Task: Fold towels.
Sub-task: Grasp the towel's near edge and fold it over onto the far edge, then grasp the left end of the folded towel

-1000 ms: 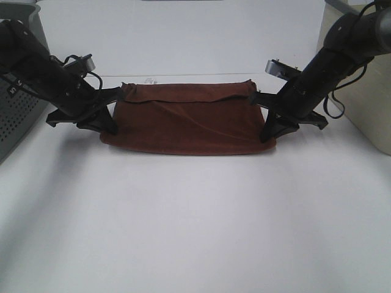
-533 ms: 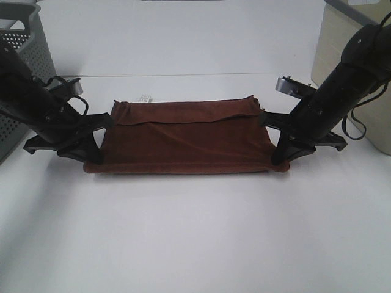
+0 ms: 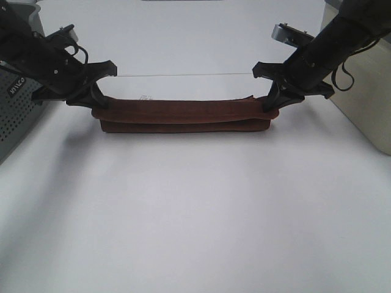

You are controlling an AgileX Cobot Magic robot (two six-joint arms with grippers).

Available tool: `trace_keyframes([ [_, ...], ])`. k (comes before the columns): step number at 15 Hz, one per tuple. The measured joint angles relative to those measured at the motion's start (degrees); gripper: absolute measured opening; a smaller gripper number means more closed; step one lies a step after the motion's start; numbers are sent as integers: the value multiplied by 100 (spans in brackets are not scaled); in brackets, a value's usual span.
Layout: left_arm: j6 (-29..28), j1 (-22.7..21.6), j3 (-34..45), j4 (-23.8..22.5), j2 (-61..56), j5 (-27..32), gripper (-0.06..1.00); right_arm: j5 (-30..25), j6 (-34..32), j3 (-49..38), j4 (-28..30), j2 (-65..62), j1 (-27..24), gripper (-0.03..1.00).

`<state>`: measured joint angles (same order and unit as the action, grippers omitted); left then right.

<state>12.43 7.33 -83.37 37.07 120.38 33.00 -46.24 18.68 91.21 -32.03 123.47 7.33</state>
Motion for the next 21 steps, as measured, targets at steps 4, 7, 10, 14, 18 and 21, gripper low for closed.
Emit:
trace_keyframes([
  [4, -195, -17, -745, -17, 653, -275, 1, -292, -235, 1467, 286, 894, 0, 0],
  [7, -321, -17, -1278, -29, 1220, -298, 1, -281, -264, 2086, 338, 1564, 0, 0],
  [10, -510, -17, -1352, -34, 1409, -315, 9, -206, -269, 2137, 321, 1730, 0, 11],
  [14, -602, -23, -1421, -109, 1404, -304, 64, -235, -269, 2275, 275, 1684, 0, 70],
  [18, -808, -23, -1432, -733, 1278, -264, 81, -481, -395, 2286, 613, 1455, 0, 78],
  [21, -842, -29, -1438, -561, 1427, -264, 81, -607, -430, 2286, 733, 1450, 0, 79],
])
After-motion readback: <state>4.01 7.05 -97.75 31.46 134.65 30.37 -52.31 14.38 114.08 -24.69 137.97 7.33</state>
